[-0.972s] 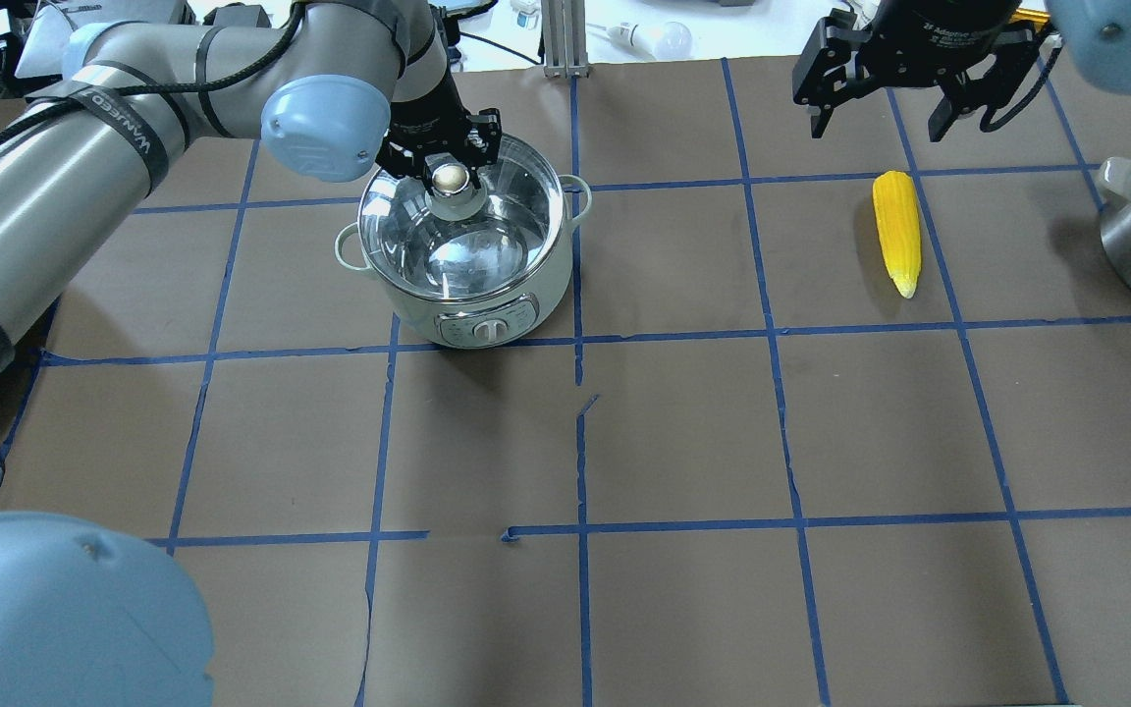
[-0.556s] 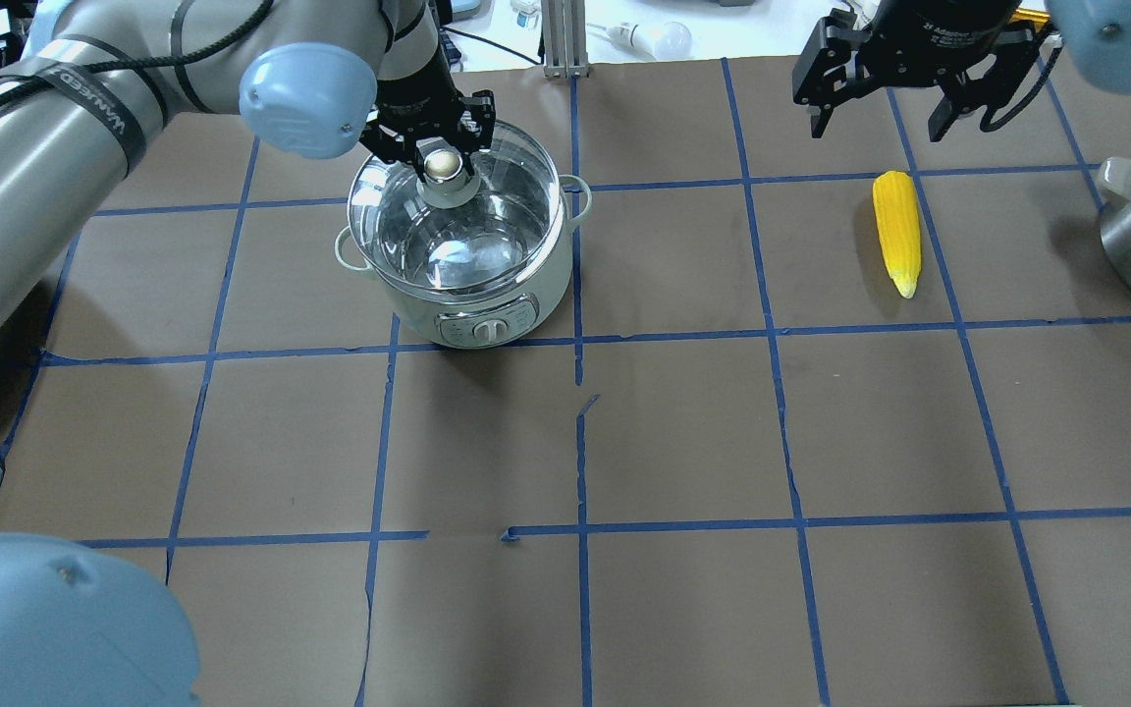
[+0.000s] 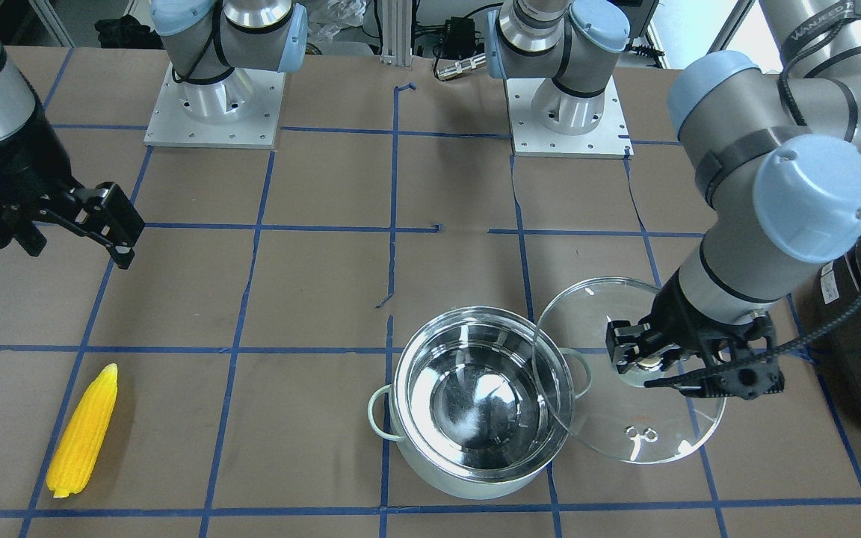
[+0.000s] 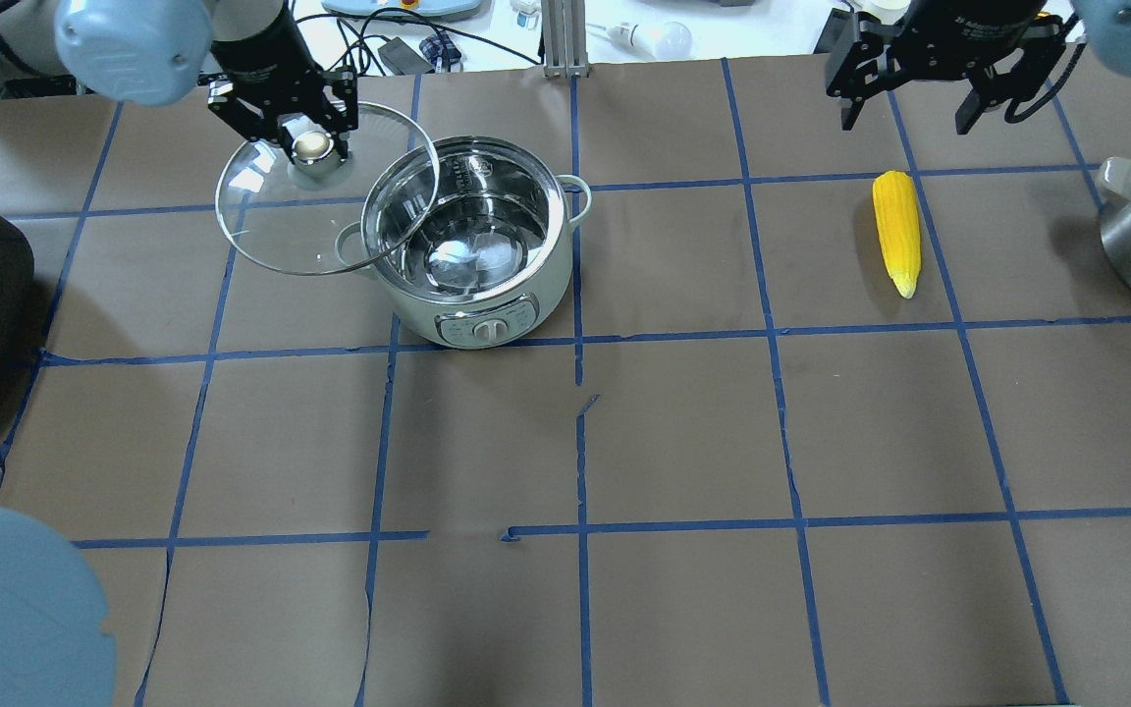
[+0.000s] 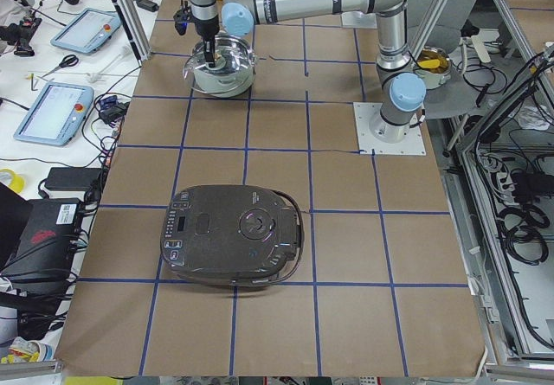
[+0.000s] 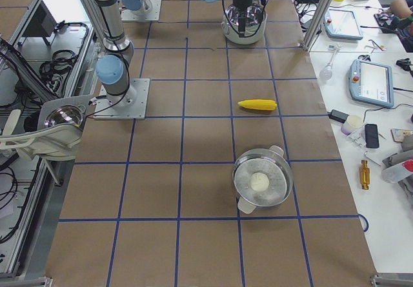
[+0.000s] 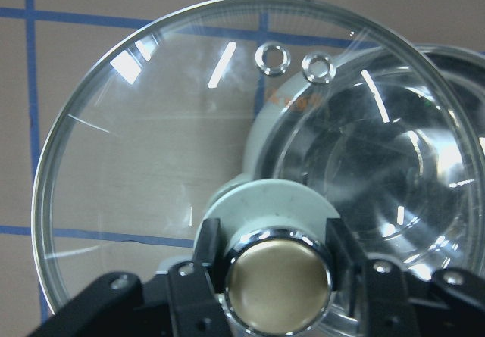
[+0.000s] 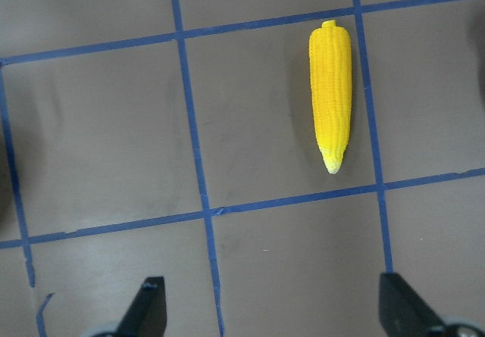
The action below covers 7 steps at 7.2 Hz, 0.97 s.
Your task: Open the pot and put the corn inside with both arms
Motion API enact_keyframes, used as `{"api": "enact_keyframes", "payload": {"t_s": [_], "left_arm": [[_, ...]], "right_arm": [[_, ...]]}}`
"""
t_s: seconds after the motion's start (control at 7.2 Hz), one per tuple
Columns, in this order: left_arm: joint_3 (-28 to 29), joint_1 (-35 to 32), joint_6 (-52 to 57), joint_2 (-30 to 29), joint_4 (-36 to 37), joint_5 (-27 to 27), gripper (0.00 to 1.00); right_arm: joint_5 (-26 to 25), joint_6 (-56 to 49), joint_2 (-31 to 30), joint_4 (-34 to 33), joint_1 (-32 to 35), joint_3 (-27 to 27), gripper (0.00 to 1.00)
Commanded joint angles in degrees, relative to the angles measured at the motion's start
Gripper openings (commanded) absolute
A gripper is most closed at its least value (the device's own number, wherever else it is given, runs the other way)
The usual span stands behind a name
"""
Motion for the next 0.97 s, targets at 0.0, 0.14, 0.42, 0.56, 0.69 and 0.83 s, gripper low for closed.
{"api": "enact_keyframes", "payload": {"t_s": [0.0,0.14,0.42,0.56,0.69,0.83], "left_arm": [[-6.0,8.9,11.9,2.4,0.3,-0.3,0.23],[-8.0,13.2,16.9,2.5,2.7,-0.9,0.17],[-18.5,14.1,17.4,1.7,18.1,-1.6,0.13],[-24.3,14.7,17.5,2.2,26.3,-1.6,0.14],[-25.7,15.1,17.9,2.6,27.3,-1.6,0.14],[-26.1,15.1,17.7,2.5,27.3,-1.6,0.14]], "right_arm": [[-0.4,-6.3,5.9,-3.5,-6.2,-0.2,0.99],[0.1,-9.2,9.4,-6.7,-8.0,0.1,0.99],[0.1,-9.3,15.3,-12.4,-8.0,1.0,0.99],[0.0,-9.4,18.4,-14.7,-8.0,1.6,0.99],[-0.2,-9.7,21.3,-17.8,-8.2,1.5,0.95],[-0.3,-9.7,23.4,-21.2,-8.2,1.9,0.95]]}}
